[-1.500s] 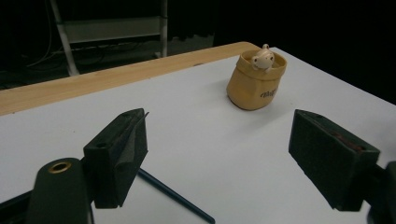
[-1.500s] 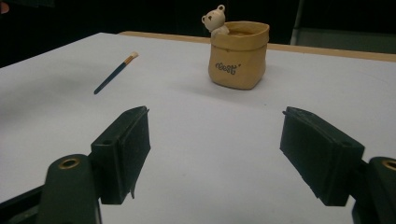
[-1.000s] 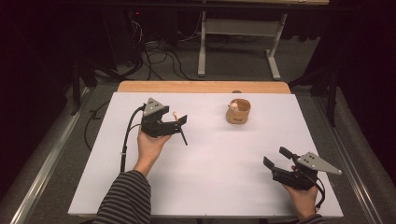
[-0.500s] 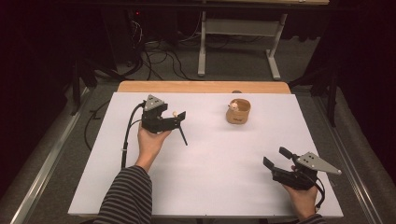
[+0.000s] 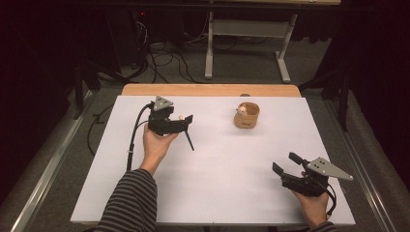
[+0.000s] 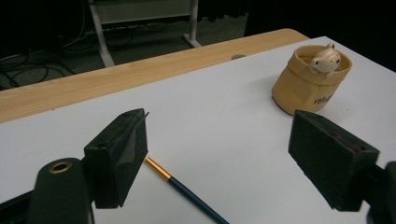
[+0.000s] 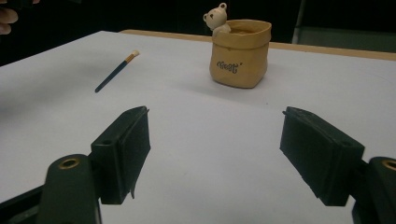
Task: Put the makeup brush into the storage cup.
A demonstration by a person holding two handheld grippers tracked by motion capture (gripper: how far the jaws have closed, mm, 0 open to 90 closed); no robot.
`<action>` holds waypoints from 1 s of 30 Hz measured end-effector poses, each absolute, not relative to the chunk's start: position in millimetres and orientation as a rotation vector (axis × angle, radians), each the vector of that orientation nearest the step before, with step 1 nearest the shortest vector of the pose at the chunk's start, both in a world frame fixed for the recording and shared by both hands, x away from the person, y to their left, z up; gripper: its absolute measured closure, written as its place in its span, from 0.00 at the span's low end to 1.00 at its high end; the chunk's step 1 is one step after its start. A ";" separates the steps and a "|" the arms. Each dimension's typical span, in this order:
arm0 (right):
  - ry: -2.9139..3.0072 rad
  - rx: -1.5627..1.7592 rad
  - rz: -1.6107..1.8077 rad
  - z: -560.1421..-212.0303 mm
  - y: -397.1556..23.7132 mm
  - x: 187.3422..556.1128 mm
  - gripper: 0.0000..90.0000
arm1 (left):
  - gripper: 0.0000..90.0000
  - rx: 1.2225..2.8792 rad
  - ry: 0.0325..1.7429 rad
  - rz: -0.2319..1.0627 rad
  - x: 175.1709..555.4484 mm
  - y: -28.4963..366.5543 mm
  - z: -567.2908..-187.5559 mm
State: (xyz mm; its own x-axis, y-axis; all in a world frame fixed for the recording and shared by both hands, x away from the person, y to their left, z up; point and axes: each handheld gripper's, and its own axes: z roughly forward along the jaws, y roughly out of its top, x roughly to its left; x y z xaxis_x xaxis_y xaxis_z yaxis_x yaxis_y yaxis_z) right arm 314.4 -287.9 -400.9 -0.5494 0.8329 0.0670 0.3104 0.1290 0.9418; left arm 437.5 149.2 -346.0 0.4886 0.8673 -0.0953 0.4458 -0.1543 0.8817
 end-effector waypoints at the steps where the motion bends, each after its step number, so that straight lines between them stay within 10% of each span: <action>1: 1.929 1.098 1.422 -400.9 -287.9 314.4 0.29 | 0.23 1.785 1.117 0.552 437.9 148.9 -345.7; 30: 1.937 1.096 1.413 -400.8 -288.0 314.5 0.29 | 0.25 1.924 1.231 0.505 450.3 142.7 -343.4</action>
